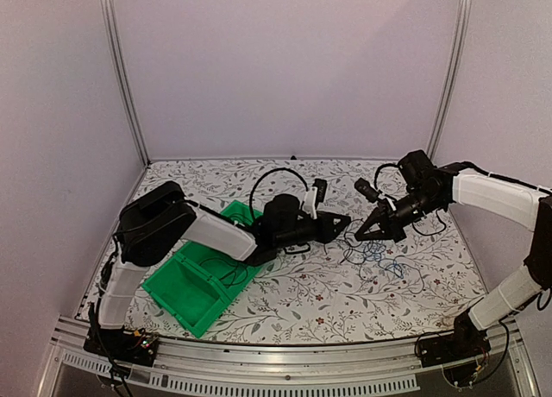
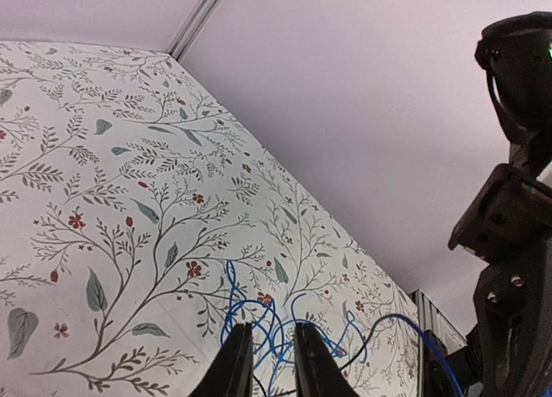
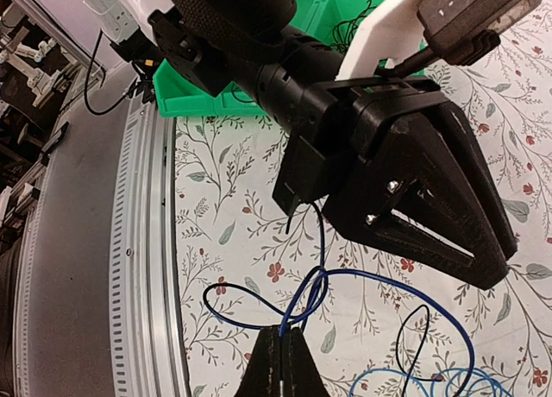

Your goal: Untangle the cables

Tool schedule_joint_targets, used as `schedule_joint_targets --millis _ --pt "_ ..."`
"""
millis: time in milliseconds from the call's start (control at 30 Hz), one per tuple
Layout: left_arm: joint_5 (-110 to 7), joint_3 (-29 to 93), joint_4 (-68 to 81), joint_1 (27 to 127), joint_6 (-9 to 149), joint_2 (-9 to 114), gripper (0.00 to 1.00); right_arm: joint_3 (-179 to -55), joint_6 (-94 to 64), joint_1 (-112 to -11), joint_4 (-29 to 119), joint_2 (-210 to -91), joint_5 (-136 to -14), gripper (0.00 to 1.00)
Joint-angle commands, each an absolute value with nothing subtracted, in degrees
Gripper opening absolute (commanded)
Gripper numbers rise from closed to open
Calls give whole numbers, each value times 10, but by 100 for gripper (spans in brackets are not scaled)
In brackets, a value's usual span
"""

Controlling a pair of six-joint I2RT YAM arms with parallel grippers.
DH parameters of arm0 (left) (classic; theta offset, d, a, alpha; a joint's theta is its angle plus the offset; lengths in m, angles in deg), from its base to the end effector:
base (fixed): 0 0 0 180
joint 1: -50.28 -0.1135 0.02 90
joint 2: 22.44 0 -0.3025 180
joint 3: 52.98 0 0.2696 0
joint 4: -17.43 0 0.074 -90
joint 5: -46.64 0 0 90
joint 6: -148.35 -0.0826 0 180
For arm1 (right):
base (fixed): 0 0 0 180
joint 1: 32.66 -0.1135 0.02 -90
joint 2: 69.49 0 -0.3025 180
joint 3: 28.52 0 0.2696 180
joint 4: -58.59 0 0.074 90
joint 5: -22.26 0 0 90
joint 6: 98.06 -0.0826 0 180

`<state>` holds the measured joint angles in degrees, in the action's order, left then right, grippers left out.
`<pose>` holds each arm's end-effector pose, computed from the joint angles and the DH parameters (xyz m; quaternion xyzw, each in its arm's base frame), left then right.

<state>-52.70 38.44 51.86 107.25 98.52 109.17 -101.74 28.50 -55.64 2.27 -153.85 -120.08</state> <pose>0.3057 -0.4949 0.1501 0.1620 0.7234 -0.5411 0.3970 0.2530 0.1783 0.2475 -0.5118 0.7212 0.4088 0.2253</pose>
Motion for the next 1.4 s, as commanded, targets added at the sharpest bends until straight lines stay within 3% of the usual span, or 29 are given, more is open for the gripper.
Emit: schedule_joint_targets --millis 0,200,333,467,1367 --pt "-501 329 537 1070 980 1058 19 -1024 268 -559 38 -1525 -1177 0" --pt "-442 216 537 1083 957 953 39 -1024 246 -554 58 -1539 -1145 0" --pt "-472 211 541 1101 900 937 56 -1025 238 -552 68 -1550 -1139 0" --pt "-497 257 510 1116 876 965 58 -1031 234 -552 69 -1557 -1143 0" --pt "-465 356 503 1108 869 1054 22 -1050 232 -528 40 -1554 -1247 0"
